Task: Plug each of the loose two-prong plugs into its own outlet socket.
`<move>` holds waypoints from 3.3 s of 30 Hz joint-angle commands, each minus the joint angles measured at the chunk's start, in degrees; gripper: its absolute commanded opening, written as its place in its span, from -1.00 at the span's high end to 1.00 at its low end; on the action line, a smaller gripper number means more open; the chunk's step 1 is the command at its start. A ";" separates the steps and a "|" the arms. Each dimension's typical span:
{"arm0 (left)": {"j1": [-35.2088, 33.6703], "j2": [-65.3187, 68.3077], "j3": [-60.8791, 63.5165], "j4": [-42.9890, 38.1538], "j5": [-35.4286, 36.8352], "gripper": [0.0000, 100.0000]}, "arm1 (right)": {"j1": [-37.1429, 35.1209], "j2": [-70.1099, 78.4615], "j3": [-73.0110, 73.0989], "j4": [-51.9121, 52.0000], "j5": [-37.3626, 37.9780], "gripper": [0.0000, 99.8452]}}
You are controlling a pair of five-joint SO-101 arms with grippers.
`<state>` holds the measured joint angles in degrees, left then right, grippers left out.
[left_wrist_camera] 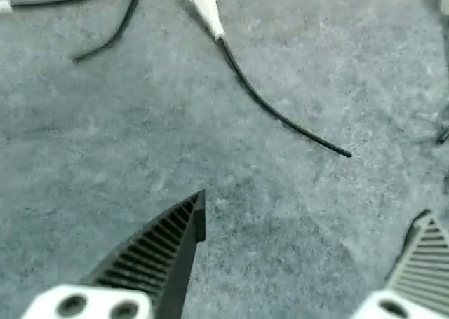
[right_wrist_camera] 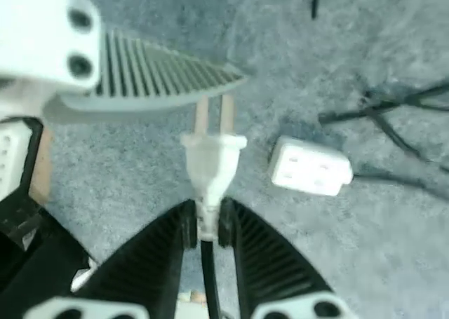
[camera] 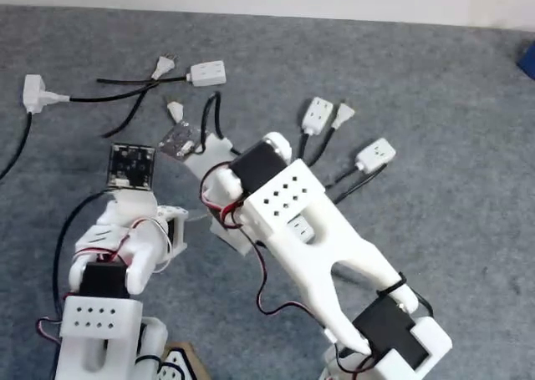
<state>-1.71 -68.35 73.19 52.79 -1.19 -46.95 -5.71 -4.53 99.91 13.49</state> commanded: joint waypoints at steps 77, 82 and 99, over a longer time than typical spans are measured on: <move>-5.14 0.48 4.62 -5.36 -3.52 0.14 | 18.51 14.11 2.42 1.19 16.88 0.99; -5.14 0.48 4.62 -5.36 -3.52 0.14 | 18.42 14.11 2.33 0.92 16.79 0.99; -5.14 0.48 4.62 -5.36 -3.52 0.13 | 16.13 14.20 -1.01 0.92 16.70 0.99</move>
<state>-6.20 -67.65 78.11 48.57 -4.44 -30.24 9.14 -3.21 100.00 31.08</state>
